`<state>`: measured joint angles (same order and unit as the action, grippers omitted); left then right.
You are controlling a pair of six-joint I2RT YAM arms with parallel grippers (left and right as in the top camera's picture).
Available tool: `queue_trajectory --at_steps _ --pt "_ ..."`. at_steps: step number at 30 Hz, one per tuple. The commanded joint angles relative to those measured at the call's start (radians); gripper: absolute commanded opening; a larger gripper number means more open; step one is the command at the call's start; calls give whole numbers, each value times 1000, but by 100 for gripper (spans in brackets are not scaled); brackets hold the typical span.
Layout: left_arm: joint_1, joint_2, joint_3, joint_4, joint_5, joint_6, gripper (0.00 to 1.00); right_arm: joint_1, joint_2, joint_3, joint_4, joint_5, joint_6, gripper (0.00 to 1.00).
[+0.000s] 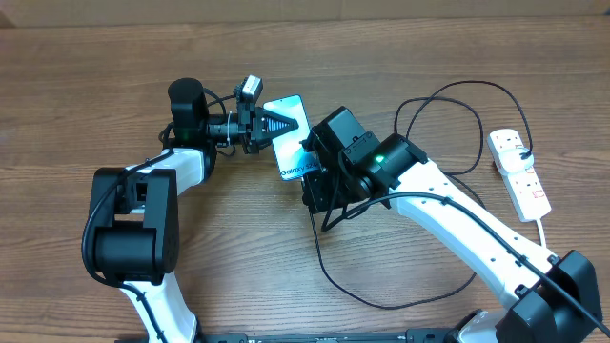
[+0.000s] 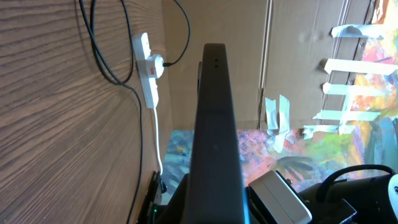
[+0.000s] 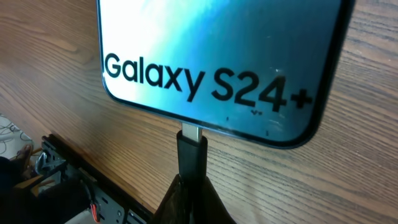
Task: Plug charger to phone and switch on socket
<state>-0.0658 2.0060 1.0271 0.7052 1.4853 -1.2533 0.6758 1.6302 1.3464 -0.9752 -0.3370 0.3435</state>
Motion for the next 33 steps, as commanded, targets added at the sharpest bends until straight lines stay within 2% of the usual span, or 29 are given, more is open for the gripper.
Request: queue_trajectory --at_steps 1,12,23,33 --pt "-7 -6 13 10 33 28 4 3 5 2 19 -5 1 4" --pt "-7 -6 13 10 34 43 4 3 15 2 21 -5 1 4" --pt "-8 -6 13 10 95 165 4 2 33 7 66 23 -10 4" --pt "-18 -6 13 10 95 184 4 1 32 49 67 85 -41 5"
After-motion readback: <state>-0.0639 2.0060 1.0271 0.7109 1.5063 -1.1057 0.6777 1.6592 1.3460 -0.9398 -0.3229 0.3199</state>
